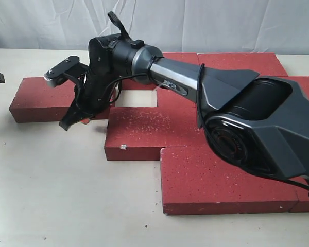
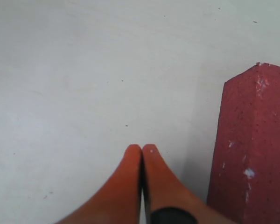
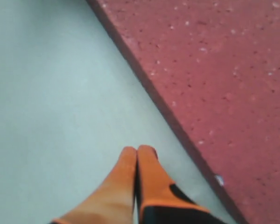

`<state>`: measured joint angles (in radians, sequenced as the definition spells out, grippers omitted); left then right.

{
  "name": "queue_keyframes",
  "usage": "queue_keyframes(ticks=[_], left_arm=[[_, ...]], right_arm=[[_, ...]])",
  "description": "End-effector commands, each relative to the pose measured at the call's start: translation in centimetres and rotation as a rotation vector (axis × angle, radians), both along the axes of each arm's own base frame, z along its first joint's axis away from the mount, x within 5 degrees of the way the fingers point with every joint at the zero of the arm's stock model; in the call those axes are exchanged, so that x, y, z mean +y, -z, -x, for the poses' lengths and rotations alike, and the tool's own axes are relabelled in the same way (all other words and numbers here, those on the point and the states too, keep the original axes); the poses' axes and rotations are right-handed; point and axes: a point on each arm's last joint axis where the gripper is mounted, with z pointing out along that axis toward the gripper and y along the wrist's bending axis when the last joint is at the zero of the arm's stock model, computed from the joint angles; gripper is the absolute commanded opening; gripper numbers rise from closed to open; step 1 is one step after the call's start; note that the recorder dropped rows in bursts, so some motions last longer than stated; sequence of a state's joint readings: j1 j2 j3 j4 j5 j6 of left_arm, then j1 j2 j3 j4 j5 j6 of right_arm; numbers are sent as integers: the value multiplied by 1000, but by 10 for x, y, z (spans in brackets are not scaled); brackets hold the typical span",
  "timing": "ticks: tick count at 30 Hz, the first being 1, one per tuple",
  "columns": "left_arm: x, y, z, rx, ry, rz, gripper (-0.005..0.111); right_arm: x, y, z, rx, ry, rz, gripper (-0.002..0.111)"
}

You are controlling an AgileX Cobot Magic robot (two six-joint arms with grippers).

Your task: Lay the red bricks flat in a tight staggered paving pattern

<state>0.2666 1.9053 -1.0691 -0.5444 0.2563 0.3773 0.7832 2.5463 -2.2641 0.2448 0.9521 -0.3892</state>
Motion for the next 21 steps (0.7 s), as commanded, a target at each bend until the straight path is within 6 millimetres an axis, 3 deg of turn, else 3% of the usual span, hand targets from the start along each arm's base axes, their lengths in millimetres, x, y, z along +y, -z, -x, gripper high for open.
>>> queue_keyframes(ticks=[1, 3, 6, 15, 21], left_arm=[[1, -3, 0, -16, -12, -3, 0], [1, -3, 0, -16, -12, -3, 0], [1, -3, 0, -16, -12, -3, 0], [1, -3, 0, -19, -12, -8, 0], [1, -3, 0, -16, -10, -5, 0]], right_arm=[[1, -53, 7, 16, -6, -110, -1], [-1, -68, 10, 8, -21, -124, -1], [-4, -71, 14, 33, -37, -93, -1], [-15, -23, 19, 120, -57, 75, -1], [-21, -13, 17, 99, -38, 135, -1]])
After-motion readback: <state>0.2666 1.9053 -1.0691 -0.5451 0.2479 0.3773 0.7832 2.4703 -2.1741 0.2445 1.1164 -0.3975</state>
